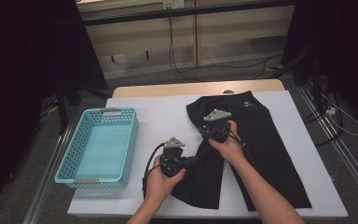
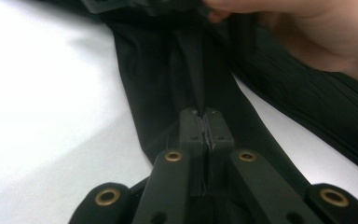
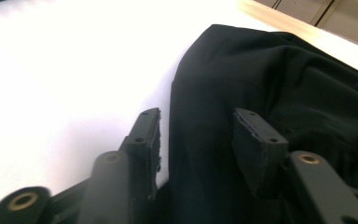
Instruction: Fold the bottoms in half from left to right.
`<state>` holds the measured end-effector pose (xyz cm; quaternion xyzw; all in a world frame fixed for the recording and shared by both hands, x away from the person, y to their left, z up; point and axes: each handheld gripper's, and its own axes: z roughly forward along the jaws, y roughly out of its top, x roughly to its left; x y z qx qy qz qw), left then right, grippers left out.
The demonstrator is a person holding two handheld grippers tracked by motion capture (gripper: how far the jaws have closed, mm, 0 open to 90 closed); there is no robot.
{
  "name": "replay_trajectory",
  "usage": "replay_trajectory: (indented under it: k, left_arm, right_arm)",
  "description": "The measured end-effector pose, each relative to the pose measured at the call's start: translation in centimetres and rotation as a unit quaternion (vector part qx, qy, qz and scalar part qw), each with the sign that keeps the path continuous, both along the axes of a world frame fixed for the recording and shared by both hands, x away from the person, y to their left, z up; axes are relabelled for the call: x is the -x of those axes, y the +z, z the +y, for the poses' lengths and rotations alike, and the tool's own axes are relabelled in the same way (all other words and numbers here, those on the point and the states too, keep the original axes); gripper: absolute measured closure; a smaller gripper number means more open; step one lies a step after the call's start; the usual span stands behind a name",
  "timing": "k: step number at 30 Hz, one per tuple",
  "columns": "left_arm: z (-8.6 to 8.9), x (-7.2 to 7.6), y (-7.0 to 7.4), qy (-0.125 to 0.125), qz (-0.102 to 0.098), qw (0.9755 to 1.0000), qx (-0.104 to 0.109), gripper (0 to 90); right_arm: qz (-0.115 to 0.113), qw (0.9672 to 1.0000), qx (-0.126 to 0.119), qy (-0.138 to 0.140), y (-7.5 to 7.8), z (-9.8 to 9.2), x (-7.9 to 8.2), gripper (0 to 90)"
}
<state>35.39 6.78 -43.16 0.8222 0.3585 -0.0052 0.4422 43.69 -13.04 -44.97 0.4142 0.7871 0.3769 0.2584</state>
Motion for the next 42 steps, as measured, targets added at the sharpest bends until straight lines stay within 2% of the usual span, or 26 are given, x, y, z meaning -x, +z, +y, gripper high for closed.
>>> replay_trajectory:
  k: [3, 5, 9, 10, 11, 13, 15, 17, 18, 21, 24, 27, 30, 32, 33, 34, 35, 36, 37, 38, 40, 42]
  left_arm:
    - [0.1, 0.1, 0.0, 0.0, 0.0, 1.0, 0.0, 88.4]
    - [0.0, 0.2, -0.1, 0.001, 0.0, 1.0, 0.0, 88.4]
    - [-0.1, 0.2, -0.1, -0.001, -0.002, 1.0, -0.001, 88.4]
    - [0.0, 0.2, -0.1, 0.0, -0.002, 1.0, -0.001, 88.4]
    - [0.0, 0.2, 0.0, 0.002, -0.004, 1.0, 0.001, 88.3]
    - [0.0, 0.3, 0.0, 0.004, -0.006, 1.0, 0.003, 88.4]
    - [0.0, 0.3, 0.2, 0.001, -0.007, 1.0, 0.005, 88.4]
    - [-0.1, 0.2, 0.4, 0.004, -0.009, 0.9999, 0.012, 88.4]
    - [-0.1, 0.1, 0.5, 0.003, -0.01, 0.9999, 0.013, 88.4]
    - [-0.3, -0.1, 1.4, -0.001, -0.015, 0.9996, 0.025, 88.4]
    - [-1.0, -0.1, 2.4, -0.011, -0.019, 0.9992, 0.034, 88.4]
    - [-2.7, -0.1, 3.7, -0.033, -0.027, 0.9982, 0.043, 88.4]
    - [-5.1, 0.1, 5.9, -0.065, -0.048, 0.9953, 0.052, 88.3]
    - [-6.8, 0.2, 7.3, -0.088, -0.062, 0.9921, 0.065, 87.7]
    - [-7.4, 0.2, 7.9, -0.094, -0.071, 0.9905, 0.071, 86.6]
    - [-7.8, 0.1, 8.3, -0.093, -0.086, 0.9894, 0.072, 81.3]
    - [-8.1, -0.2, 8.6, -0.082, -0.101, 0.989, 0.069, 67.0]
    - [-8.1, -0.5, 8.8, -0.074, -0.111, 0.9889, 0.064, 49.2]
    - [-7.8, -0.9, 8.8, -0.067, -0.122, 0.9884, 0.061, 40.2]
    - [-7.4, -1.3, 8.7, -0.06, -0.13, 0.9882, 0.054, 35.2]
    - [-6.2, -2.2, 8.1, -0.043, -0.124, 0.9906, 0.039, 23.4]
    - [-4.9, -2.9, 7.2, -0.03, -0.115, 0.9925, 0.03, 21.9]
  right_arm:
    - [0.006, 0.9999, 0.009, -0.001, -0.4, 0.9, -1.0, 56.9]
    - [0.006, 0.9996, 0.028, 0.007, -0.8, 1.3, -1.4, 60.6]
    - [0.02, 0.9984, 0.049, 0.017, -1.5, 1.8, -1.7, 70.5]
    - [0.024, 0.9986, 0.046, 0.014, -1.5, 1.8, -1.7, 73.8]
    - [0.028, 0.9986, 0.043, 0.009, -1.5, 1.8, -1.6, 81.8]
    - [0.027, 0.9989, 0.038, 0.008, -1.3, 1.6, -1.7, 87.9]
    - [0.03, 0.9995, 0.003, -0.008, -0.9, 1.0, -1.7, 88.6]
    - [0.029, 0.9985, -0.04, -0.021, -0.1, 0.2, -1.8, 88.8]
    - [0.027, 0.998, -0.051, -0.026, 0.4, -0.2, -1.8, 88.8]
    - [0.025, 0.9979, -0.052, -0.028, 1.5, -1.2, -1.8, 88.9]
    - [0.029, 0.9953, -0.087, -0.033, 2.5, -2.3, -1.7, 88.9]
    - [0.025, 0.9936, -0.101, -0.044, 4.0, -3.8, -1.3, 88.9]
    - [0.012, 0.9914, -0.117, -0.057, 6.5, -6.5, -0.7, 89.0]
    - [-0.01, 0.9897, -0.118, -0.079, 8.8, -9.2, -0.2, 89.1]
    - [-0.025, 0.9885, -0.111, -0.1, 9.8, -11.0, 0.0, 89.2]
    - [-0.043, 0.9853, -0.099, -0.132, 10.8, -12.9, 0.2, 89.2]
    - [-0.051, 0.9804, -0.107, -0.157, 11.5, -14.9, 0.3, 88.8]
    - [-0.053, 0.9781, -0.112, -0.167, 11.8, -16.5, 0.3, 84.3]
    - [-0.048, 0.9779, -0.098, -0.178, 11.8, -17.6, 0.3, 67.3]
    - [-0.034, 0.9783, -0.09, -0.184, 11.6, -18.2, 0.2, 51.8]
    - [-0.016, 0.9807, -0.091, -0.172, 10.9, -18.6, 0.5, 48.1]
    - [-0.008, 0.9846, -0.07, -0.16, 9.6, -17.9, 1.0, 37.6]
